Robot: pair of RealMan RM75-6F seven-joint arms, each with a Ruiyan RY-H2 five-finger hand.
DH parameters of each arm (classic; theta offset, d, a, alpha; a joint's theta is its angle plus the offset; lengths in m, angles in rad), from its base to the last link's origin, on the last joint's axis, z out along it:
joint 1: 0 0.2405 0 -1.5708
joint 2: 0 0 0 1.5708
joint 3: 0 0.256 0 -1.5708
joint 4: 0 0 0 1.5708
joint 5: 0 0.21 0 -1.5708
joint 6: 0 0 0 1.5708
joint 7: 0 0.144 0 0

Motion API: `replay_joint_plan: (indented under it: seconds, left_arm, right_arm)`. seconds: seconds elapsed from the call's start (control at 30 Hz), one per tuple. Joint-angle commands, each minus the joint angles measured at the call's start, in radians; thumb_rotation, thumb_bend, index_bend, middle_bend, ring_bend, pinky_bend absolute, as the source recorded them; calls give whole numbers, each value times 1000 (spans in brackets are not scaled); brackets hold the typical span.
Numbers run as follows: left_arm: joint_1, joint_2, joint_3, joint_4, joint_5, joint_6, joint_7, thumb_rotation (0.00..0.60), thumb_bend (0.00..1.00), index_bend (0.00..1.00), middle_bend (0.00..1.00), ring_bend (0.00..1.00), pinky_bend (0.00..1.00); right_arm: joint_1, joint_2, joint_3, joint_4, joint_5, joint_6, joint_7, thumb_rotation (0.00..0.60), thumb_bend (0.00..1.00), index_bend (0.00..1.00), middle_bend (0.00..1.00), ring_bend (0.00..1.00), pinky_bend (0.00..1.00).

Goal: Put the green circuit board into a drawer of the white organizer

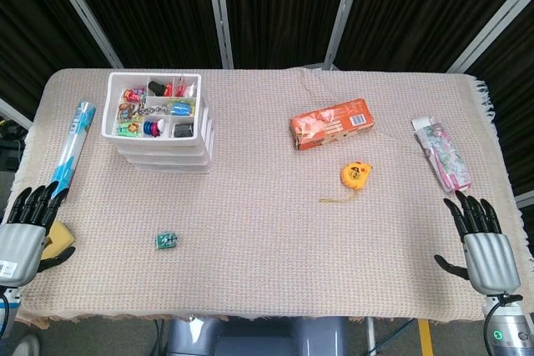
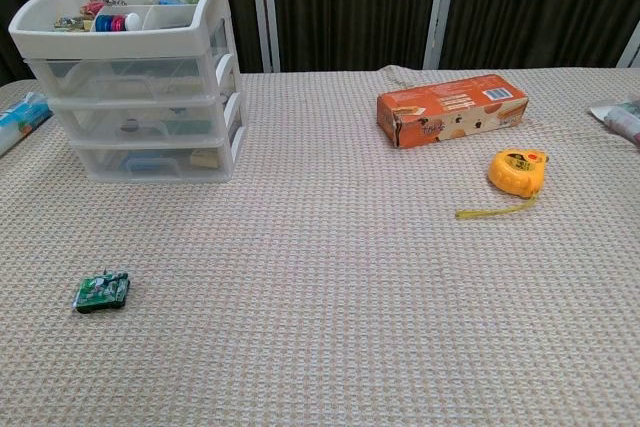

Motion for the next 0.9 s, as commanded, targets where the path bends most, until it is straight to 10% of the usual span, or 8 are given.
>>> replay_joint_plan:
  seconds: [0.03, 0.67, 0.9]
  left_arm:
    - [0, 1, 0, 0, -1, 0, -1, 600, 125, 0, 0, 0, 0]
    - [-2, 1, -1, -5, -7, -7, -17, 600, 183, 0, 4, 5, 20]
    - [-37, -22, -44, -67, -43, -36, -67, 600, 501, 0, 670, 598, 540]
  right_arm:
    - [0, -1, 0, 1, 1, 0, 0, 600, 0, 98, 0, 0, 0]
    - [5, -2, 0, -5, 6, -12, -2, 600, 0, 97, 0, 0, 0]
    - [4, -1, -3, 0, -6, -5, -4, 600, 0, 97, 0, 0, 0]
